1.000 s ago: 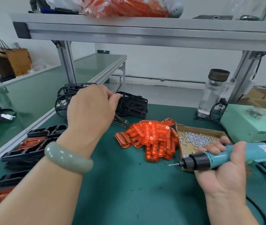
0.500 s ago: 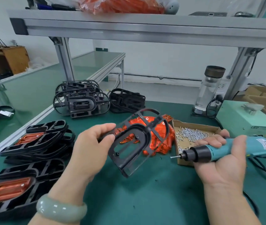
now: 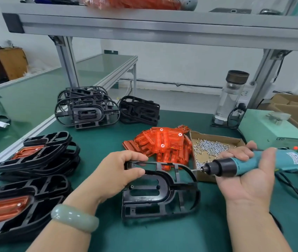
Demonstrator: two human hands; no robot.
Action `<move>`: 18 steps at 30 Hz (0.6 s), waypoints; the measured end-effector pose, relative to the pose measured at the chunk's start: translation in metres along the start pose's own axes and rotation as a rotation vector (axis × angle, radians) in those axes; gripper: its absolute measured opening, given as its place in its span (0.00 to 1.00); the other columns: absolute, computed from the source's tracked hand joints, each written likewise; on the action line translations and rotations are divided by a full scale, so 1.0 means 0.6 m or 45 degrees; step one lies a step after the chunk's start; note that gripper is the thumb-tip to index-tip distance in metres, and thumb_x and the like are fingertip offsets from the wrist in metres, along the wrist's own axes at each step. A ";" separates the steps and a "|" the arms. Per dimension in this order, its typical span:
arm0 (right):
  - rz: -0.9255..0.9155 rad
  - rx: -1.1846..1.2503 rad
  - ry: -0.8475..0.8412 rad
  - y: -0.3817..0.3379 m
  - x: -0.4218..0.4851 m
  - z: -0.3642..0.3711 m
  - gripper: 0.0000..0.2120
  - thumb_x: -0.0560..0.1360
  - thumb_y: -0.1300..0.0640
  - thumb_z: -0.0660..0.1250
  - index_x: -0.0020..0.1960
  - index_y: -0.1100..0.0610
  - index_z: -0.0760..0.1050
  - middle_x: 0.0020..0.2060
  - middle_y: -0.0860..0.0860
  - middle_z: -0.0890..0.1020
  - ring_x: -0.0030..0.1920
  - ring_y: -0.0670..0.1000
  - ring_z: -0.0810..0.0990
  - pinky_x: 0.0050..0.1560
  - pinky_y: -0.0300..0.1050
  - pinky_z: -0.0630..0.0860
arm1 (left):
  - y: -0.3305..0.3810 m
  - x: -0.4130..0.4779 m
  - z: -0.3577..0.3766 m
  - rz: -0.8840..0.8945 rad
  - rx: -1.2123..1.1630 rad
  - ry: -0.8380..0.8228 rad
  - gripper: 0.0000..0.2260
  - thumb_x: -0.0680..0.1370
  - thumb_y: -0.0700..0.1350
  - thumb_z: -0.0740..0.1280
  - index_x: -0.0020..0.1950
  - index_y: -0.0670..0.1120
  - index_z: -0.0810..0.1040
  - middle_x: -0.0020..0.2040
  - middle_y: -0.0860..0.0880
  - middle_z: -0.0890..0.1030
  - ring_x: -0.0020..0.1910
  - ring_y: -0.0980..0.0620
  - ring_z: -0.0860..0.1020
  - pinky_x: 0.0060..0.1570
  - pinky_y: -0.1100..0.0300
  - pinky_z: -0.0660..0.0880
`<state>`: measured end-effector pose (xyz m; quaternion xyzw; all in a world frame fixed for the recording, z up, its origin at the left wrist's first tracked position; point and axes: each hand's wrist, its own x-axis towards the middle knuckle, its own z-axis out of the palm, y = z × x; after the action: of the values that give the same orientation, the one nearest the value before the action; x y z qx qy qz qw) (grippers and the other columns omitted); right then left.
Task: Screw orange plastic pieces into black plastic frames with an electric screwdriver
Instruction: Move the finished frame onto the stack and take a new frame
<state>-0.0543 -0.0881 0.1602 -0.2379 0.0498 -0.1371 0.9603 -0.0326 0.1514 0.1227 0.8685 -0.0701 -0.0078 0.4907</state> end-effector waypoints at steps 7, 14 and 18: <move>-0.016 0.101 0.043 0.011 0.025 -0.029 0.15 0.83 0.39 0.48 0.45 0.46 0.66 0.36 0.42 0.66 0.35 0.40 0.67 0.38 0.30 0.66 | -0.012 0.020 0.017 0.005 0.258 -0.064 0.13 0.73 0.44 0.72 0.44 0.64 0.77 0.44 0.63 0.79 0.42 0.70 0.76 0.44 0.78 0.68; -0.085 0.238 -0.005 0.017 0.043 -0.039 0.12 0.73 0.41 0.63 0.44 0.50 0.71 0.30 0.42 0.69 0.27 0.40 0.70 0.33 0.34 0.71 | -0.027 0.027 0.033 0.008 0.341 -0.083 0.11 0.74 0.45 0.71 0.52 0.60 0.80 0.52 0.60 0.77 0.53 0.59 0.75 0.56 0.65 0.69; -0.090 0.241 -0.017 0.018 0.045 -0.041 0.12 0.72 0.41 0.64 0.44 0.51 0.72 0.30 0.42 0.70 0.27 0.40 0.70 0.33 0.34 0.72 | -0.034 0.025 0.038 0.028 0.341 -0.069 0.12 0.74 0.45 0.71 0.54 0.59 0.80 0.53 0.59 0.78 0.54 0.59 0.75 0.57 0.65 0.68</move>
<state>-0.0299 -0.0974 0.1324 -0.1484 0.0216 -0.1734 0.9734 -0.0171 0.1405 0.0946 0.9248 -0.0932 -0.0167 0.3685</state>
